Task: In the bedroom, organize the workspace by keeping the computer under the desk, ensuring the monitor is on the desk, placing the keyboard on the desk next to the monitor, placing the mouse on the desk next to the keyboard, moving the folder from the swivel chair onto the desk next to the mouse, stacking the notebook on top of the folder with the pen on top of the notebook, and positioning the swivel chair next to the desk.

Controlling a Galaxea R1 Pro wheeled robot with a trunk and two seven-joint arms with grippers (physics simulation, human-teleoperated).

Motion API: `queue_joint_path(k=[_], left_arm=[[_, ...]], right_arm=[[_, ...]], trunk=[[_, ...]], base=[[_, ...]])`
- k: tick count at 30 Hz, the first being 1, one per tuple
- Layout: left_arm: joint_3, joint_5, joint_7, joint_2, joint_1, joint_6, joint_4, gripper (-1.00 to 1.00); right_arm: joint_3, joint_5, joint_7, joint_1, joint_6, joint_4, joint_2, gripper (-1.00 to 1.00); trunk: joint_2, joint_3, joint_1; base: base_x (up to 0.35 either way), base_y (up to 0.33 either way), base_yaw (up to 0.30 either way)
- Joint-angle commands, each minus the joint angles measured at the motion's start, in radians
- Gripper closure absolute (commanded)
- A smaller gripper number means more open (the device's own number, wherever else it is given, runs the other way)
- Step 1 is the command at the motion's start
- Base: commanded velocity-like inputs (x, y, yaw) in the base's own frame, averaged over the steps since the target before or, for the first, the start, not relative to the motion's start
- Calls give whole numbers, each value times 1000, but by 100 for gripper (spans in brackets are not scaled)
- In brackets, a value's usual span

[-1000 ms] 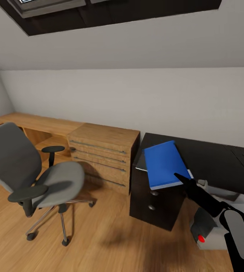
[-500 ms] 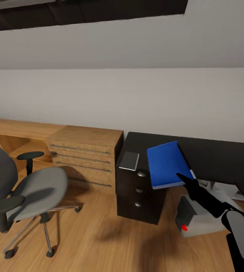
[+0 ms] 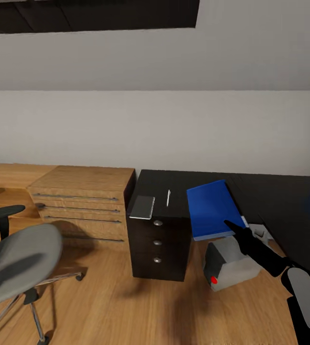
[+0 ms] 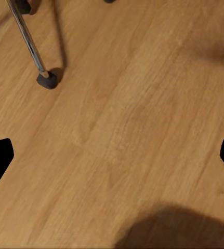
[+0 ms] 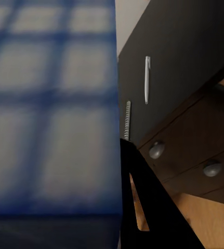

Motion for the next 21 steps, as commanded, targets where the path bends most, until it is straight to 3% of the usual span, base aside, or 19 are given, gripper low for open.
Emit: queue_joint_path(k=[1,7,21], left_arm=[[-9,8,7,1,0,-4,0,-100],[-10,7,7,-1,0,-3,0,-100],[-10,7,7,-2,0,-2,0,-100]], right_arm=[[-2,3,6,-1,6,0,0,100],[-2,2,8,-1,6,-9,-1,100],[-7,3,10,-1,31,-17,-3,100]], trunk=[[0,-1,0],[35,15,-19],[133,59,-73]], base=[[0,0,-298],[0,0,-201],[0,0,-13]])
